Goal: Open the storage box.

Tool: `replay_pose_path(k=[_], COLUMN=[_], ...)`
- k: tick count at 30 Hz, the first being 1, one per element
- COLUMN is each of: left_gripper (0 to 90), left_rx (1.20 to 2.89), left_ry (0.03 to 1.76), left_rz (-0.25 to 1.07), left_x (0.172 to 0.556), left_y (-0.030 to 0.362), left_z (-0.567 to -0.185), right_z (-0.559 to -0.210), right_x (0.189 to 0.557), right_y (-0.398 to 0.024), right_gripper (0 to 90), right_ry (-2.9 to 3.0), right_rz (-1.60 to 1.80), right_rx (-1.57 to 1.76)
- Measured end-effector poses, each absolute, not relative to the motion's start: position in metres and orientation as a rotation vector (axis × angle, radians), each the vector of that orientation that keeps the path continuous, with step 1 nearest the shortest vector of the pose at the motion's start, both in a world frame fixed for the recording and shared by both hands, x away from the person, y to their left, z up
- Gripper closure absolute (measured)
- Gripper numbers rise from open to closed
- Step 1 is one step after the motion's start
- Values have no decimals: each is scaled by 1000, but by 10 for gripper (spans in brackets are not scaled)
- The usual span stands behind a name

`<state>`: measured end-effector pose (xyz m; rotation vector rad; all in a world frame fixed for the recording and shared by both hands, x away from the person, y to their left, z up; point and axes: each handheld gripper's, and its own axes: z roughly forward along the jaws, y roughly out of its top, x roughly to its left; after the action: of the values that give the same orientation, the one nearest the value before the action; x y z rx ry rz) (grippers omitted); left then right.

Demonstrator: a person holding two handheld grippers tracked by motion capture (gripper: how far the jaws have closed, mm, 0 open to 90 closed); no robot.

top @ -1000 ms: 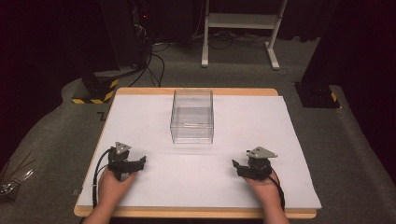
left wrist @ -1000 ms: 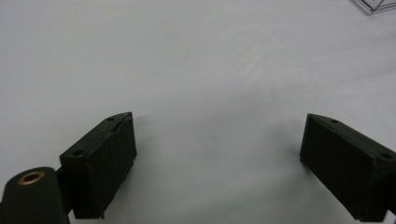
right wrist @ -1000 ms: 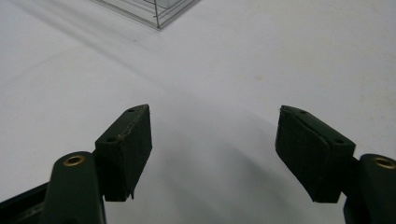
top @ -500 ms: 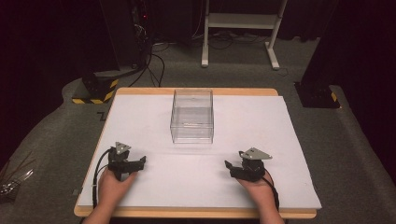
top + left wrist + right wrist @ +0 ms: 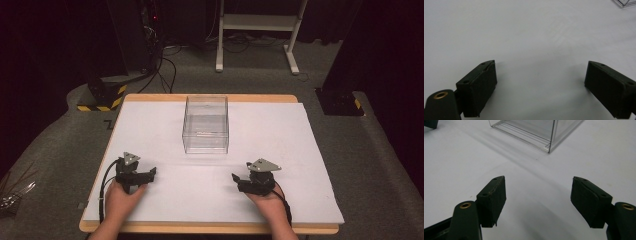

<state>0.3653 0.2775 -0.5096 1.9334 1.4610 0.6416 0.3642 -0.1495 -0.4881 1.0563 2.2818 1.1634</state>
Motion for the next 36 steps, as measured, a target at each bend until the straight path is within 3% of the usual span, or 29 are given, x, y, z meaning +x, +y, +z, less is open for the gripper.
replay_pose_path(k=[26,36], left_gripper=[110,110], left_rx=[1932,1934], left_ry=[1461,1461], left_rz=[642,641], left_x=[365,365], left_y=[277,278], left_z=[-510,-510], right_z=[-470,-458], right_x=[384,391], right_y=[-106,-88], right_gripper=[229,273], right_ry=[2355,2312], right_rz=[1231,1271], right_rx=[1003,967])
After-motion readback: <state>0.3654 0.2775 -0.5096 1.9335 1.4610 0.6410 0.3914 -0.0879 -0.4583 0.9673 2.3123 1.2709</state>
